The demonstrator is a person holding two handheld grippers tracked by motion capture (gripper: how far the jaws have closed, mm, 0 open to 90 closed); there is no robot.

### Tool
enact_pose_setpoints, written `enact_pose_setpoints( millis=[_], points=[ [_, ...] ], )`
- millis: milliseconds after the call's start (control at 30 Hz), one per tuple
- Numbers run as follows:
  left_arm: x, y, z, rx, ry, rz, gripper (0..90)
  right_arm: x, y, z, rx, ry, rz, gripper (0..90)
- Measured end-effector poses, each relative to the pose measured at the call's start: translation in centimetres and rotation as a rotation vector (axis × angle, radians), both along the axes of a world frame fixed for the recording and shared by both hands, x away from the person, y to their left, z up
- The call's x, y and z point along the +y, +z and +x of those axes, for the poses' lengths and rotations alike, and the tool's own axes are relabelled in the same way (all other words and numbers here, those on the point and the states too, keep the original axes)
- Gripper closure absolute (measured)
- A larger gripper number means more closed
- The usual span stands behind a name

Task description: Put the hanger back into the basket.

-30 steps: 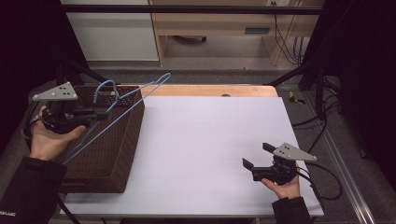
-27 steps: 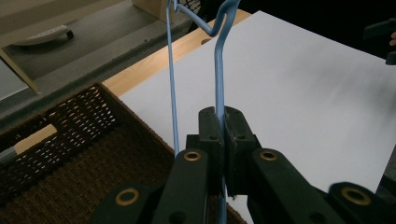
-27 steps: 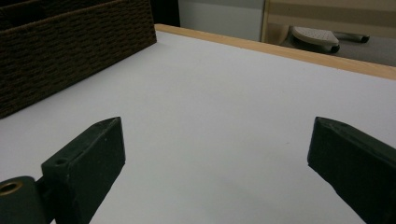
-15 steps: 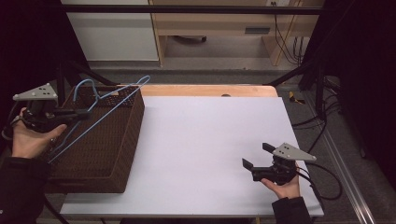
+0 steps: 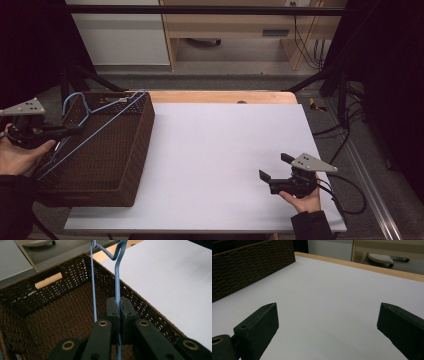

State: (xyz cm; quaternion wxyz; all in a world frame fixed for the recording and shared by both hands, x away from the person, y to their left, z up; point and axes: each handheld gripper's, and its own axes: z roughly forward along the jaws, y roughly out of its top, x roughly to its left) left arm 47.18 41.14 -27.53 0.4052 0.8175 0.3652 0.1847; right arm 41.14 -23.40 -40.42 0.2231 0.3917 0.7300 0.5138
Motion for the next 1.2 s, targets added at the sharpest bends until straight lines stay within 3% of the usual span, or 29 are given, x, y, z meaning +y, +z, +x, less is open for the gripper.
enact_pose_setpoints(
  millis=[333, 533, 633, 867, 933, 1033, 1133, 1200],
  points=[
    [1.2, -2.2, 0.5, 0.021, 0.040, 0.019, 87.3, 0.0, -0.1, 0.1, 0.000, 0.003, -0.006, 4.2],
    [0.7, -4.2, 1.3, 0.051, 0.061, 0.039, 87.3, 0.1, -0.1, 0.1, 0.001, 0.002, -0.006, 4.1],
    [0.0, -5.9, 1.9, 0.059, 0.074, 0.053, 87.3, 0.1, -0.1, 0.0, 0.001, 0.002, -0.007, 4.1],
    [-0.8, -8.0, 2.1, 0.066, 0.099, 0.094, 87.3, 0.1, -0.1, 0.0, 0.000, 0.003, -0.007, 4.2],
    [-1.0, -8.7, 2.1, 0.072, 0.106, 0.089, 87.2, 0.1, -0.1, 0.0, 0.000, 0.003, -0.007, 4.2],
    [-1.5, -10.0, 2.2, 0.088, 0.138, 0.117, 87.1, 0.2, -0.1, 0.0, 0.003, 0.003, -0.005, 4.2],
    [-1.5, -10.1, 2.2, 0.102, 0.151, 0.136, 87.0, 0.1, -0.1, 0.0, 0.001, 0.003, -0.006, 4.2],
    [-1.5, -10.2, 2.3, 0.132, 0.161, 0.137, 86.6, 0.1, -0.1, 0.0, 0.003, 0.002, -0.005, 4.2]
  ],
)
